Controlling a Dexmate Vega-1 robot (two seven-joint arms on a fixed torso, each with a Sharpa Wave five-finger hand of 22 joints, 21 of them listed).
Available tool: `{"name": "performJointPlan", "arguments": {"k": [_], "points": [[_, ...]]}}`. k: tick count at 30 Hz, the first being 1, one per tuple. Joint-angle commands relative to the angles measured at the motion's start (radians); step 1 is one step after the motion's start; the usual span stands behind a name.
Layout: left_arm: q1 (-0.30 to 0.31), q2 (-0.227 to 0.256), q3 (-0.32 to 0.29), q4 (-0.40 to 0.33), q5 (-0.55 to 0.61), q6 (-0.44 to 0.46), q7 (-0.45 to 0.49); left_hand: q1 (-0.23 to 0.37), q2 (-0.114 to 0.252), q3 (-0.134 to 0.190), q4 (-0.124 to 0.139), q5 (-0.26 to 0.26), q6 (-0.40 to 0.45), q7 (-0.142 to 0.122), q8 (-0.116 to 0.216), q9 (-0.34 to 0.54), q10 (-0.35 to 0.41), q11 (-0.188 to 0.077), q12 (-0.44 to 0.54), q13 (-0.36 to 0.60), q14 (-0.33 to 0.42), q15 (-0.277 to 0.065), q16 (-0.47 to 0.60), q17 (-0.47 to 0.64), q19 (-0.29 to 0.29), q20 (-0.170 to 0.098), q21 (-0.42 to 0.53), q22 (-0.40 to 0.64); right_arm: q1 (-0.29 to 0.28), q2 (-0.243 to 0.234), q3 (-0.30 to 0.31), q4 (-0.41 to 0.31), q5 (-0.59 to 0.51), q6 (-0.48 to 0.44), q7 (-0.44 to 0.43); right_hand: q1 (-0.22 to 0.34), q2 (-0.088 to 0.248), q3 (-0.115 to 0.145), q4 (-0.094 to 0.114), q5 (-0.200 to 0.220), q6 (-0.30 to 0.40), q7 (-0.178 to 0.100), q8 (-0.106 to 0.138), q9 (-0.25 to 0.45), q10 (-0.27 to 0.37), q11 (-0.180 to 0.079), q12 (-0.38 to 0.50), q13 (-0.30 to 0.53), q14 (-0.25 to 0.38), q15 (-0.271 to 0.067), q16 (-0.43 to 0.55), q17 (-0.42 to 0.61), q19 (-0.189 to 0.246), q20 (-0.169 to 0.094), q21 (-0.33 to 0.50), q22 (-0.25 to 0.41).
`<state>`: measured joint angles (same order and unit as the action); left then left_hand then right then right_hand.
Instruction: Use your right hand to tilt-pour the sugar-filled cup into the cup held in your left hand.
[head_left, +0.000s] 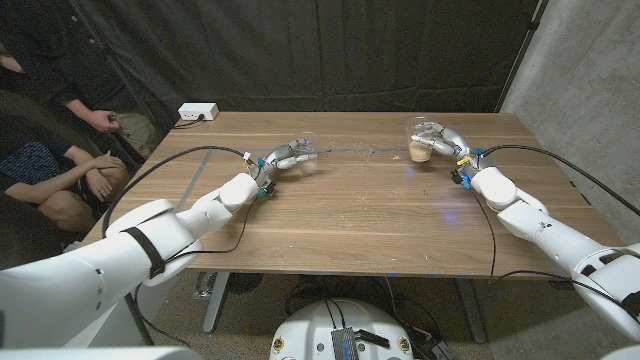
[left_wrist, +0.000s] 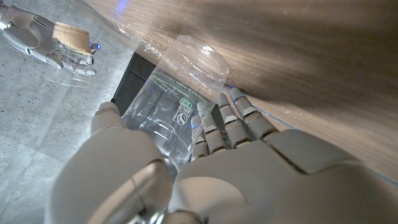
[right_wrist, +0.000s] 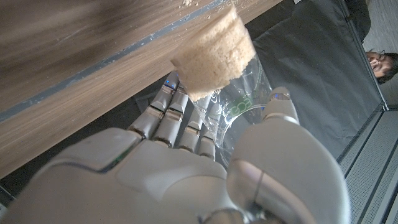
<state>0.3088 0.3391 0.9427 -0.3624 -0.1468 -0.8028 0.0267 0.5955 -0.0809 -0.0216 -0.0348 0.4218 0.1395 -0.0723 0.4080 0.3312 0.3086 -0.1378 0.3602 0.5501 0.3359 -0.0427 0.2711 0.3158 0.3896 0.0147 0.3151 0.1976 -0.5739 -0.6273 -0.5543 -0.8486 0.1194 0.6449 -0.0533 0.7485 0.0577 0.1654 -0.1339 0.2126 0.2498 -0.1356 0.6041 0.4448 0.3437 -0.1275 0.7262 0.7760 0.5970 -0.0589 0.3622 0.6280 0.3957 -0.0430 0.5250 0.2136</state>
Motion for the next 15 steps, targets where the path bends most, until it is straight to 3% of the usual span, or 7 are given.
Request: {"name": "performJointPlan", "arguments": {"k": [1, 15], "points": [[0.008, -0.006, -0.001, -0.001, 0.008, -0.031, 0.025, 0.022, 0.005, 0.000, -0.010, 0.005, 0.036, -0.001, 0.021, 0.010, 0.021, -0.004, 0.017, 0.012, 0.026, -0.088, 0.013, 0.011, 0.021, 0.008, 0.002, 0.005, 0.031, 0.025, -0.012, 0.071, 0.005, 0.040, 0.009, 0.001, 0.014, 0.008, 0.000, 0.001, 0.011, -0.002, 0.002, 0.001, 0.008, -0.003, 0.005, 0.002, 0.011, -0.173, -0.002, 0.005, -0.005, -0.076, 0.002, 0.004], [0.018, -0.022, -0.025, 0.001, -0.020, -0.017, 0.019, 0.073, 0.030, 0.009, -0.027, 0.003, 0.080, -0.001, 0.060, 0.034, 0.066, -0.011, 0.058, 0.038, 0.079, -0.105, 0.030, 0.033, 0.048, -0.003, 0.009, 0.006, 0.057, 0.052, -0.023, 0.154, 0.016, 0.089, 0.001, 0.002, 0.016, 0.009, 0.000, 0.001, 0.013, -0.002, 0.001, -0.001, 0.009, -0.004, 0.004, 0.002, 0.015, -0.174, -0.004, 0.008, -0.003, -0.078, 0.003, 0.003]]}}
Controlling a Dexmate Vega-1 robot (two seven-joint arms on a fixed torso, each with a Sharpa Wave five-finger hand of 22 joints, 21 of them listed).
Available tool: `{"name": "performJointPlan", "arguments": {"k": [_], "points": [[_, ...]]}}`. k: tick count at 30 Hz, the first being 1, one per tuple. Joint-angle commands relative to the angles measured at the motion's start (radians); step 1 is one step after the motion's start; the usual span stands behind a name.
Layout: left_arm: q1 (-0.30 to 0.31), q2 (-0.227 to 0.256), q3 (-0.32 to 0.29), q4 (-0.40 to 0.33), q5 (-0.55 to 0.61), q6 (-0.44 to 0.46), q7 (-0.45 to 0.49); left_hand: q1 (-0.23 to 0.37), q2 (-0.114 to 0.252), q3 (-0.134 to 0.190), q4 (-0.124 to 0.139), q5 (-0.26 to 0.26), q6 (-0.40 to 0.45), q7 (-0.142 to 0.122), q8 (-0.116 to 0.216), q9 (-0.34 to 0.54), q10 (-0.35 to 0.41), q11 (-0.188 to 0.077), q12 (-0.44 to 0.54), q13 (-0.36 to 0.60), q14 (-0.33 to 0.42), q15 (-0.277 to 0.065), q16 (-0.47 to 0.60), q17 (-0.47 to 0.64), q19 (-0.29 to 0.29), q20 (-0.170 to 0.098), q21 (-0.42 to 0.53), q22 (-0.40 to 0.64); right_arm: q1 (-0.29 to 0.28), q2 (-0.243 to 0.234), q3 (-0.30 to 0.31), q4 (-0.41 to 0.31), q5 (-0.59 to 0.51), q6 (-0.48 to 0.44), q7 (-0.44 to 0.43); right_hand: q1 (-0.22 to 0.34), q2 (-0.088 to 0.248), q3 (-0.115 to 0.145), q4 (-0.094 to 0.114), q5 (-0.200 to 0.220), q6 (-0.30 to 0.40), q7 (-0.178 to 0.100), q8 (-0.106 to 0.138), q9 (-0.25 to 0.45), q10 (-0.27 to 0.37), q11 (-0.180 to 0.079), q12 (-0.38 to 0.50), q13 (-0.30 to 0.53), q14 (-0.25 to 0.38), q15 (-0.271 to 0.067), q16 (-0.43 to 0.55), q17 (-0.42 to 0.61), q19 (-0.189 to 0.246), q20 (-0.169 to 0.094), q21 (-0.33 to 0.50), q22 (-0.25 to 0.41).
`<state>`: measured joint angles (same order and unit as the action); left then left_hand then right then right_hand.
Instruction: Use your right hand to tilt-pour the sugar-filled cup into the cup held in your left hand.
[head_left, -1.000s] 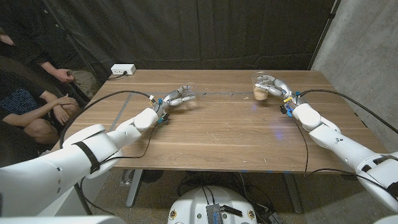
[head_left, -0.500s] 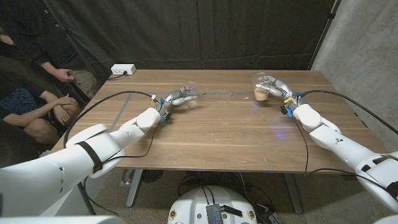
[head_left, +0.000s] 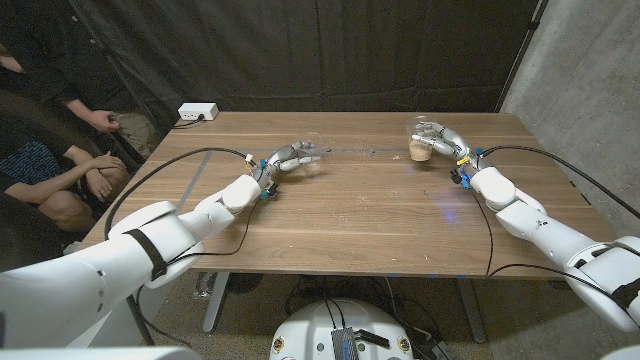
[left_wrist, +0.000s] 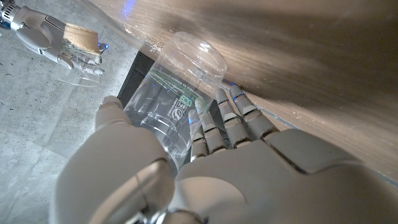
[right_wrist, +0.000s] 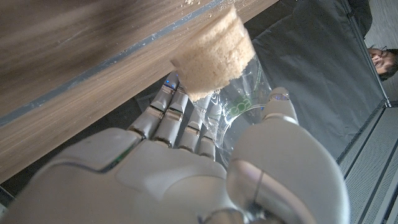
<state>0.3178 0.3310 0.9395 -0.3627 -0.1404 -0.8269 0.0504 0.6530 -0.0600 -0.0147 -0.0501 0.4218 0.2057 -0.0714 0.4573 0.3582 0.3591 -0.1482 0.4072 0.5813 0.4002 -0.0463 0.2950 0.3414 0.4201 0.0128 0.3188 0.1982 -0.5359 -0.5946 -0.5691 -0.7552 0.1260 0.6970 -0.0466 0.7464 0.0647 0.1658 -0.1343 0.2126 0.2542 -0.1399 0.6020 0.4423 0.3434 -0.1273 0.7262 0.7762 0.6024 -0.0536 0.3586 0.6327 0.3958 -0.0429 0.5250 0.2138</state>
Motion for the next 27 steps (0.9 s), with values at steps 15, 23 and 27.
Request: {"name": "performJointPlan", "arguments": {"k": [15, 23, 27], "points": [[0.026, -0.039, -0.076, 0.002, -0.070, -0.003, -0.016, 0.050, 0.020, 0.001, -0.024, -0.007, 0.038, -0.007, 0.042, 0.031, 0.051, -0.015, 0.046, 0.030, 0.080, -0.118, 0.023, 0.026, 0.059, -0.011, 0.019, 0.005, 0.063, 0.067, -0.019, 0.190, 0.038, 0.113, -0.004, 0.009, 0.011, 0.012, -0.002, 0.001, 0.011, 0.002, 0.004, 0.000, 0.015, -0.005, 0.003, 0.001, 0.013, -0.179, -0.005, 0.006, -0.002, -0.081, 0.003, 0.003], [0.030, -0.049, -0.113, 0.002, -0.089, -0.027, -0.045, 0.060, 0.021, -0.002, -0.027, -0.012, 0.044, -0.007, 0.052, 0.039, 0.057, -0.015, 0.056, 0.038, 0.092, -0.123, 0.023, 0.032, 0.084, -0.021, 0.028, 0.005, 0.083, 0.079, -0.022, 0.221, 0.053, 0.132, -0.002, 0.010, 0.012, 0.012, -0.003, 0.000, 0.013, 0.002, 0.005, 0.000, 0.017, -0.003, 0.003, 0.002, 0.016, -0.179, -0.006, 0.007, 0.000, -0.082, 0.003, 0.003], [0.034, -0.056, -0.136, 0.002, -0.101, -0.038, -0.055, 0.065, 0.022, -0.003, -0.028, -0.014, 0.048, -0.008, 0.058, 0.044, 0.061, -0.018, 0.061, 0.043, 0.101, -0.125, 0.024, 0.035, 0.096, -0.022, 0.032, 0.005, 0.092, 0.094, -0.021, 0.249, 0.068, 0.146, 0.001, 0.010, 0.012, 0.013, -0.003, 0.000, 0.014, 0.002, 0.005, 0.000, 0.019, -0.004, 0.004, 0.002, 0.018, -0.179, -0.007, 0.007, 0.000, -0.082, 0.003, 0.003]]}}
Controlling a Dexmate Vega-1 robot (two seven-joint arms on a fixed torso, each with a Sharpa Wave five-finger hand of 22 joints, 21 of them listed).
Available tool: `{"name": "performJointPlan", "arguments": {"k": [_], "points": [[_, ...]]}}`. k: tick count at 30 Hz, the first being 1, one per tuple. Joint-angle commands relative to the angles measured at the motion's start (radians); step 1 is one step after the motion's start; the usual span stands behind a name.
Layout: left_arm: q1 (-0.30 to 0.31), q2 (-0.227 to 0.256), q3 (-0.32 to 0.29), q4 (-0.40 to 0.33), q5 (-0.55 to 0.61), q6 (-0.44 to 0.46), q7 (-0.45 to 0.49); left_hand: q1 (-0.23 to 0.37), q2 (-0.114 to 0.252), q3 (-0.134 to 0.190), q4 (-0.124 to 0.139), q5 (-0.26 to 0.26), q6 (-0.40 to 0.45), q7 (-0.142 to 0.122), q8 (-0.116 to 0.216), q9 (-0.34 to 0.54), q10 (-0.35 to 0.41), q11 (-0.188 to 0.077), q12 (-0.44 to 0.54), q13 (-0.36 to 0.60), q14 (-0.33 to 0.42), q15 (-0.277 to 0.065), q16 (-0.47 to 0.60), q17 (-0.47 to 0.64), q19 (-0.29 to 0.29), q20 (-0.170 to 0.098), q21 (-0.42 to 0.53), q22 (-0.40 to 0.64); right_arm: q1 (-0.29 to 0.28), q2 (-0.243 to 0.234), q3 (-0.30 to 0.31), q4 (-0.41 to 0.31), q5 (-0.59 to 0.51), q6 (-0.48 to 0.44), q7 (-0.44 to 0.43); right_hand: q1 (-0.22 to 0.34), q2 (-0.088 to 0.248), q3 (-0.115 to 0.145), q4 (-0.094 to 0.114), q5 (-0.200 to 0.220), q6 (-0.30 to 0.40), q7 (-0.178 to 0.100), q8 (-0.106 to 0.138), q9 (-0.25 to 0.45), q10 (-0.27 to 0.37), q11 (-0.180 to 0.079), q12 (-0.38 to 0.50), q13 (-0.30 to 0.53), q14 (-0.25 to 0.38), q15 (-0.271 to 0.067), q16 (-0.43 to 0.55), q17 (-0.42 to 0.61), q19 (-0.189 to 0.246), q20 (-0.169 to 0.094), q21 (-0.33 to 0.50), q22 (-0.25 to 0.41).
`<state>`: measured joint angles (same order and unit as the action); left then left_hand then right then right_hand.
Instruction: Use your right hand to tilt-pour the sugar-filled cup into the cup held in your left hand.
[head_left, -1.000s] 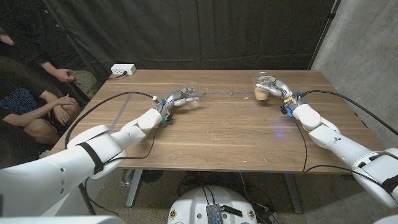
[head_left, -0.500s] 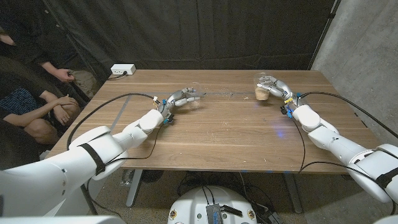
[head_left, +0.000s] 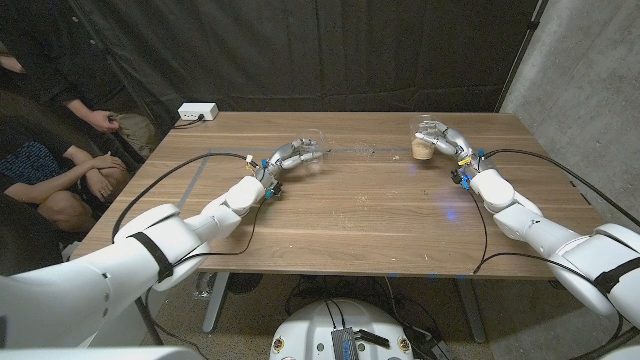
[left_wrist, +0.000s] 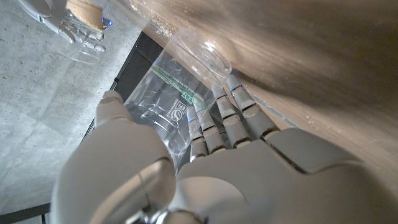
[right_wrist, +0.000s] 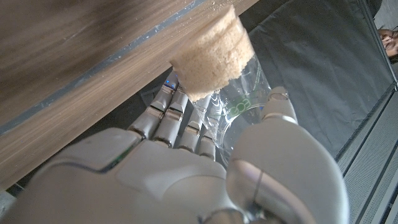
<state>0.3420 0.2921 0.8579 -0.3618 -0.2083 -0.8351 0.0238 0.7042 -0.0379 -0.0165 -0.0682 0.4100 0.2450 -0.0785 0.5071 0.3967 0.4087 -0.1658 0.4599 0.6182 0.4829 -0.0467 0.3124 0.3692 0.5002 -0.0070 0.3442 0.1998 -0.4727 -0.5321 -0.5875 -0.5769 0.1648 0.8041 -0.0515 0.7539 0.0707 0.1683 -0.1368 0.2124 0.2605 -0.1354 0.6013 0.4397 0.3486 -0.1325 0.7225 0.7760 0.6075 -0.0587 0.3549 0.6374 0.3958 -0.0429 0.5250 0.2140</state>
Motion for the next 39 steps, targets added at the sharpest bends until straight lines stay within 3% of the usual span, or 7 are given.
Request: {"name": "performJointPlan", "arguments": {"k": [1, 5, 9, 19, 27, 31, 39], "points": [[0.010, -0.019, -0.060, 0.000, -0.036, -0.032, -0.032, 0.014, 0.000, -0.002, -0.011, -0.003, 0.008, 0.000, 0.009, 0.006, 0.010, 0.001, 0.009, 0.007, 0.022, -0.123, 0.007, 0.007, 0.016, -0.002, 0.007, 0.003, 0.030, 0.036, -0.002, 0.077, 0.033, 0.041, 0.005, 0.003, 0.006, 0.010, 0.000, 0.000, 0.007, -0.003, 0.006, 0.003, 0.014, 0.002, 0.008, 0.002, 0.013, -0.174, -0.003, 0.003, 0.000, -0.083, 0.003, 0.002], [0.012, -0.025, -0.080, -0.001, -0.045, -0.050, -0.051, 0.018, 0.001, -0.003, -0.012, -0.005, 0.008, 0.002, 0.012, 0.010, 0.012, 0.002, 0.013, 0.010, 0.024, -0.126, 0.006, 0.009, 0.017, -0.003, 0.007, 0.003, 0.028, 0.044, 0.001, 0.085, 0.049, 0.050, 0.008, 0.003, 0.006, 0.010, -0.001, 0.000, 0.009, -0.003, 0.006, 0.002, 0.015, 0.002, 0.008, 0.002, 0.014, -0.174, -0.003, 0.003, 0.000, -0.083, 0.003, 0.002], [0.015, -0.029, -0.102, -0.002, -0.055, -0.068, -0.070, 0.020, 0.002, -0.004, -0.012, -0.007, 0.007, 0.004, 0.014, 0.012, 0.009, 0.000, 0.014, 0.013, 0.027, -0.127, 0.005, 0.011, 0.018, -0.003, 0.007, 0.003, 0.008, 0.034, 0.009, 0.046, 0.059, 0.045, -0.002, 0.004, 0.006, 0.011, -0.001, 0.000, 0.011, -0.003, 0.008, 0.002, 0.016, 0.000, 0.008, 0.003, 0.015, -0.174, -0.004, 0.004, 0.001, -0.083, 0.004, 0.002], [0.027, -0.023, -0.154, -0.014, -0.072, -0.133, -0.132, 0.032, 0.007, -0.005, -0.015, -0.012, 0.006, 0.007, 0.022, 0.021, 0.007, 0.004, 0.021, 0.021, 0.038, -0.126, 0.003, 0.017, 0.026, -0.010, 0.010, 0.003, -0.087, -0.035, 0.053, -0.192, 0.077, -0.077, -0.034, 0.006, 0.007, 0.012, -0.002, -0.001, 0.017, -0.002, 0.010, 0.001, 0.019, 0.000, 0.008, 0.003, 0.019, -0.174, -0.005, 0.006, 0.001, -0.083, 0.004, 0.002], [0.045, -0.015, -0.194, -0.052, -0.081, -0.170, -0.141, 0.040, 0.010, -0.007, -0.017, -0.018, 0.011, 0.006, 0.030, 0.028, 0.016, -0.001, 0.031, 0.027, 0.056, -0.129, 0.004, 0.022, 0.031, -0.013, 0.012, 0.003, -0.129, -0.061, 0.087, -0.291, 0.078, -0.110, -0.048, 0.008, 0.006, 0.012, -0.003, -0.001, 0.022, -0.007, 0.011, 0.000, 0.024, -0.001, 0.008, 0.003, 0.022, -0.174, -0.007, 0.007, 0.002, -0.085, 0.004, 0.002], [0.085, 0.002, -0.212, -0.126, -0.074, -0.164, -0.110, 0.042, 0.010, -0.009, -0.018, -0.020, 0.012, 0.005, 0.033, 0.031, 0.021, -0.003, 0.035, 0.030, 0.065, -0.131, 0.005, 0.023, 0.035, -0.014, 0.013, 0.004, -0.156, -0.067, 0.107, -0.327, 0.078, -0.113, -0.069, 0.009, 0.006, 0.013, -0.003, -0.001, 0.024, -0.006, 0.012, 0.000, 0.029, -0.004, 0.009, 0.002, 0.023, -0.174, -0.007, 0.008, 0.003, -0.085, 0.004, 0.002], [0.183, 0.047, -0.259, -0.339, -0.091, -0.041, -0.065, 0.043, 0.011, -0.013, -0.017, -0.025, 0.016, 0.004, 0.040, 0.036, 0.022, -0.004, 0.040, 0.035, 0.068, -0.130, 0.002, 0.027, 0.036, -0.015, 0.014, 0.004, -0.207, -0.091, 0.140, -0.421, 0.095, -0.152, -0.070, 0.010, 0.007, 0.013, -0.003, -0.001, 0.029, -0.007, 0.015, 0.000, 0.035, -0.008, 0.011, 0.004, 0.029, -0.175, -0.007, 0.010, 0.004, -0.089, 0.005, 0.002]]}}
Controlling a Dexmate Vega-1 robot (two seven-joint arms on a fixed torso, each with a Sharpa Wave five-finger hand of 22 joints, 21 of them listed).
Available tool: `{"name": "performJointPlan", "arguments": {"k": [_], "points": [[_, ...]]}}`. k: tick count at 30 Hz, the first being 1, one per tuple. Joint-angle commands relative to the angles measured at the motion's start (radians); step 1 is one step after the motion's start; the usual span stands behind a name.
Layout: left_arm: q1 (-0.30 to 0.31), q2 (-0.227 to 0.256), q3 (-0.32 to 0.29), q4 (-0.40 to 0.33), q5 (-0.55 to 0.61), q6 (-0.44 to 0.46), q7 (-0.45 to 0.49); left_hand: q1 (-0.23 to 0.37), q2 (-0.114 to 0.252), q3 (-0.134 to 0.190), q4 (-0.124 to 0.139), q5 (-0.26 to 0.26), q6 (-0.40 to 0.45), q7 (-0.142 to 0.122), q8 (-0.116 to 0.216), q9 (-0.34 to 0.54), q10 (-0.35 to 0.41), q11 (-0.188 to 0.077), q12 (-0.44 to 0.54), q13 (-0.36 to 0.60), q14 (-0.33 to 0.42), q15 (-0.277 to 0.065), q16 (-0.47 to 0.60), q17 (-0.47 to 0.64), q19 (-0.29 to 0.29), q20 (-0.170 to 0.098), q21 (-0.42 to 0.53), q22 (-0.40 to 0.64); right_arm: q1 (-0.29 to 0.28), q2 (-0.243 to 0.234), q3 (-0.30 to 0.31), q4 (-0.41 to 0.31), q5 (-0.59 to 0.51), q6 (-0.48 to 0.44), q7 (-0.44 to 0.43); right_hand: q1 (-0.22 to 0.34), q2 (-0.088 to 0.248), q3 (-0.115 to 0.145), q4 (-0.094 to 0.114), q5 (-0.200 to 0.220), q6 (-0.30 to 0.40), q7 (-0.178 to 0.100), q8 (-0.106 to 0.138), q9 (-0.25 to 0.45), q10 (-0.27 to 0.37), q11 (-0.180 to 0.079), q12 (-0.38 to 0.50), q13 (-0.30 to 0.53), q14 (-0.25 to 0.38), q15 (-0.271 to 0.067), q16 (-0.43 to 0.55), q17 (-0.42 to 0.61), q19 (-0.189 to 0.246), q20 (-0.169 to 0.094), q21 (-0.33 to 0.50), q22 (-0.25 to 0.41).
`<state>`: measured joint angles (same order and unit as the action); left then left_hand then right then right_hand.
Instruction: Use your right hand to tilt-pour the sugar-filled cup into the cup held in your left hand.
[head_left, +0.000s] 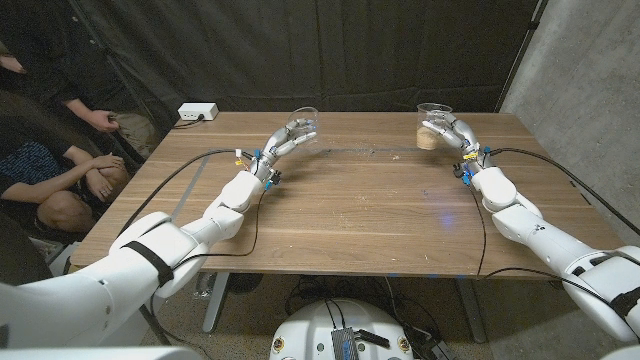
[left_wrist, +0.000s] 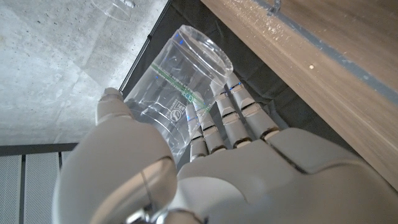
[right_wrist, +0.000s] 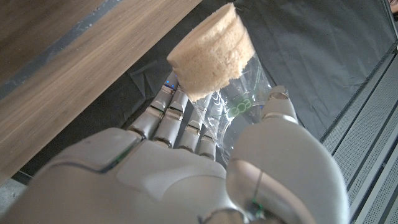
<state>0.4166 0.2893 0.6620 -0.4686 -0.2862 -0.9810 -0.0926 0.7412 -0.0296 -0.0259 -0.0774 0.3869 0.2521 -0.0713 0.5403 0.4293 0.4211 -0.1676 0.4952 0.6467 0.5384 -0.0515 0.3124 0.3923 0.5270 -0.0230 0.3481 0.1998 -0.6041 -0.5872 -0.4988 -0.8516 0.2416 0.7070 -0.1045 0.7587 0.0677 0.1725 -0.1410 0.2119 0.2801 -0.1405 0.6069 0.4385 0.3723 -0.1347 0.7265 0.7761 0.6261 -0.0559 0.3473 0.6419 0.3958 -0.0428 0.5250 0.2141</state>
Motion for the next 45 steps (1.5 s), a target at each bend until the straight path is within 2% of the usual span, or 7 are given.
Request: {"name": "performJointPlan", "arguments": {"k": [1, 9, 10, 17, 34, 45], "points": [[0.118, 0.056, -0.067, -0.256, -0.013, 0.123, 0.055, 0.006, 0.003, -0.004, -0.007, -0.002, 0.007, -0.002, 0.007, 0.005, 0.009, 0.002, 0.006, 0.008, 0.013, -0.126, 0.001, 0.004, 0.007, 0.001, 0.009, 0.004, -0.079, -0.039, 0.054, -0.153, 0.018, -0.056, -0.014, 0.005, 0.010, 0.009, 0.001, -0.001, 0.010, -0.001, 0.009, 0.001, 0.012, -0.005, 0.007, 0.004, 0.011, -0.177, 0.000, 0.006, 0.004, -0.089, 0.005, 0.002], [0.169, 0.109, -0.087, -0.414, 0.012, 0.239, 0.082, 0.006, 0.009, -0.007, -0.004, -0.007, 0.004, -0.006, 0.011, 0.011, 0.004, 0.002, 0.009, 0.013, 0.013, -0.124, -0.005, 0.008, -0.003, 0.001, 0.005, 0.004, -0.106, -0.041, 0.078, -0.198, 0.023, -0.073, -0.025, 0.006, 0.010, 0.009, 0.001, -0.001, 0.013, -0.002, 0.012, 0.002, 0.013, -0.005, 0.007, 0.005, 0.015, -0.177, -0.001, 0.007, 0.005, -0.090, 0.005, 0.002], [0.173, 0.114, -0.090, -0.429, 0.012, 0.249, 0.082, 0.005, 0.010, -0.008, -0.003, -0.008, 0.001, -0.005, 0.011, 0.012, 0.002, 0.004, 0.009, 0.014, 0.012, -0.123, -0.006, 0.009, -0.004, 0.002, 0.005, 0.005, -0.110, -0.042, 0.081, -0.205, 0.023, -0.077, -0.028, 0.006, 0.009, 0.009, 0.001, -0.001, 0.013, -0.001, 0.012, 0.002, 0.015, -0.011, 0.007, 0.003, 0.016, -0.177, -0.001, 0.008, 0.004, -0.090, 0.004, 0.002], [0.188, 0.143, -0.095, -0.493, 0.020, 0.301, 0.061, 0.005, 0.014, -0.011, -0.001, -0.012, -0.007, -0.004, 0.012, 0.016, -0.005, 0.006, 0.011, 0.018, 0.005, -0.122, -0.014, 0.012, -0.009, 0.004, 0.004, 0.005, -0.133, -0.047, 0.098, -0.234, 0.023, -0.086, -0.038, 0.004, 0.009, 0.009, 0.002, -0.001, 0.015, -0.003, 0.013, 0.002, 0.015, -0.009, 0.006, 0.004, 0.018, -0.177, -0.003, 0.009, 0.005, -0.091, 0.005, 0.002], [0.201, 0.177, -0.102, -0.555, 0.033, 0.363, 0.037, 0.004, 0.028, -0.015, 0.006, -0.020, -0.007, -0.001, 0.020, 0.025, -0.012, 0.010, 0.016, 0.026, 0.003, -0.118, -0.025, 0.019, -0.019, 0.011, 0.001, 0.006, -0.176, -0.075, 0.125, -0.313, 0.020, -0.126, -0.039, 0.002, 0.011, 0.009, 0.004, -0.002, 0.017, -0.002, 0.014, 0.001, 0.020, -0.005, 0.005, 0.004, 0.024, -0.178, -0.006, 0.012, 0.006, -0.092, 0.005, 0.002], [0.188, 0.178, -0.102, -0.540, 0.031, 0.365, 0.017, 0.007, 0.045, -0.013, 0.010, -0.026, -0.006, 0.001, 0.026, 0.031, -0.011, 0.012, 0.022, 0.031, 0.007, -0.119, -0.030, 0.024, -0.022, 0.011, 0.000, 0.006, -0.191, -0.103, 0.145, -0.390, 0.026, -0.193, -0.038, 0.002, 0.011, 0.009, 0.005, -0.002, 0.018, -0.002, 0.014, 0.000, 0.022, -0.002, 0.002, 0.002, 0.027, -0.178, -0.008, 0.014, 0.007, -0.090, 0.006, 0.002]]}}
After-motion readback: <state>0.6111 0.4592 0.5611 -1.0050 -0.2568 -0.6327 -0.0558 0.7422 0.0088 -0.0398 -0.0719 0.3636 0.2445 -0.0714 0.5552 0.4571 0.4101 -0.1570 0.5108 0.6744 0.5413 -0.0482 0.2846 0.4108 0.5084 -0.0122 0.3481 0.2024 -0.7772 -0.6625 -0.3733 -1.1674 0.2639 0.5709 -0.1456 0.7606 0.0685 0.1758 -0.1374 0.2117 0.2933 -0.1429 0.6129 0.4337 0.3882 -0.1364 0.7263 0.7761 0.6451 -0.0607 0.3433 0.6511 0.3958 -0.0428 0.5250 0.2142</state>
